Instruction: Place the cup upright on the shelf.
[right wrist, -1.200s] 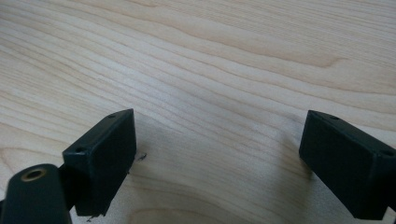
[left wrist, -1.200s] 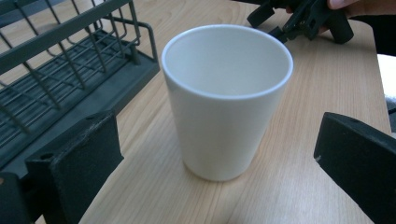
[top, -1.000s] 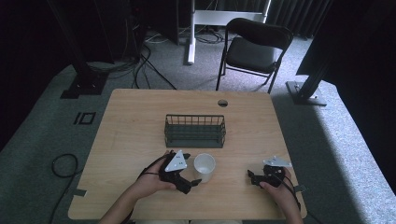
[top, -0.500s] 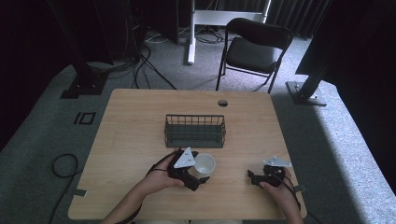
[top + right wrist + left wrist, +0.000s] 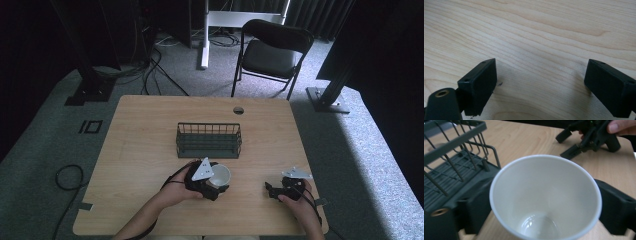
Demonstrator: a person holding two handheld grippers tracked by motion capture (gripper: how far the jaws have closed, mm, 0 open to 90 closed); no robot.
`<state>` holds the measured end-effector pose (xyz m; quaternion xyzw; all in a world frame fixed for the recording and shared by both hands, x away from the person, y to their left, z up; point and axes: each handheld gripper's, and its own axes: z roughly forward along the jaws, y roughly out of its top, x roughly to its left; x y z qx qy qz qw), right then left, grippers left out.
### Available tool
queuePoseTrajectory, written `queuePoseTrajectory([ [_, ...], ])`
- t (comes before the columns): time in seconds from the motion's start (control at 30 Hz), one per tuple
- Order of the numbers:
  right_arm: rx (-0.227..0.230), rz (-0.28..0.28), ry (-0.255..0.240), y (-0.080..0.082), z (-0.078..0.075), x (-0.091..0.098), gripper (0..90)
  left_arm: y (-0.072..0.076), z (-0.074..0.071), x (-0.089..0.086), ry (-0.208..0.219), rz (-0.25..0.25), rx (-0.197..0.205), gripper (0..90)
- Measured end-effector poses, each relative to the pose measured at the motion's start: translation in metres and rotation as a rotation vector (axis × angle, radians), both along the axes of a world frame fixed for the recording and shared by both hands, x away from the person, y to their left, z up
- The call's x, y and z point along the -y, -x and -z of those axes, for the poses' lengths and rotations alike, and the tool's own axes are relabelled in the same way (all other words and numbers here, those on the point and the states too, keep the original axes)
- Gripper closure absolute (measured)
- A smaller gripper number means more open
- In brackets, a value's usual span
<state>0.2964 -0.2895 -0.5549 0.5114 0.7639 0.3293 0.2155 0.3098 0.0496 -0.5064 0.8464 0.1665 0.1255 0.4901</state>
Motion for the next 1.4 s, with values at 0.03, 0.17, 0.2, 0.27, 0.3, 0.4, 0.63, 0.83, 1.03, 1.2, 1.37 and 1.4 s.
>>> queuePoseTrajectory([
  [0.03, 0.0, 0.0, 0.0, 0.0, 0.0, 0.0, 10.6, 0.0, 0.0, 0.001, 0.007, -0.005, -0.001, 15.0],
  [0.17, 0.0, 0.0, 0.0, 0.0, 0.0, 0.0, 10.6, -0.001, 0.0, 0.001, 0.021, 0.007, -0.005, 19.6],
  [0.2, 0.0, 0.0, 0.0, 0.0, 0.0, 0.0, 10.6, -0.001, 0.0, 0.001, 0.018, 0.005, -0.006, 19.7],
  [0.27, 0.0, 0.0, 0.0, 0.0, 0.0, 0.0, 10.6, 0.0, -0.001, 0.002, 0.008, 0.016, -0.002, 19.7],
  [0.3, 0.0, 0.0, 0.0, 0.0, 0.0, 0.0, 10.6, 0.0, -0.002, 0.003, 0.006, 0.019, 0.003, 19.8],
  [0.4, 0.0, 0.0, 0.0, 0.0, 0.0, 0.0, 10.6, 0.0, -0.004, 0.003, 0.019, 0.033, 0.002, 19.9],
  [0.63, 0.0, 0.0, 0.0, 0.0, 0.0, 0.0, 10.6, 0.0, -0.012, 0.002, 0.036, 0.046, -0.002, 20.0],
  [0.83, 0.0, 0.0, 0.0, 0.0, 0.0, 0.0, 10.7, 0.0, -0.019, 0.002, 0.049, 0.048, 0.014, 20.1],
  [1.03, 0.0, 0.0, 0.0, 0.0, 0.0, 0.0, 10.6, -0.003, -0.03, 0.004, 0.077, 0.052, 0.021, 20.1],
  [1.2, 0.0, 0.0, -0.001, 0.0, 0.0, 0.0, 10.6, -0.007, -0.042, 0.004, 0.102, 0.038, 0.027, 20.1],
  [1.37, 0.001, 0.0, 0.0, 0.0, 0.0, 0.0, 10.6, -0.011, -0.051, 0.003, 0.097, 0.022, 0.041, 20.1],
  [1.4, 0.001, 0.0, 0.0, 0.0, 0.0, 0.0, 10.6, -0.013, -0.056, 0.003, 0.092, 0.011, 0.047, 20.1],
])
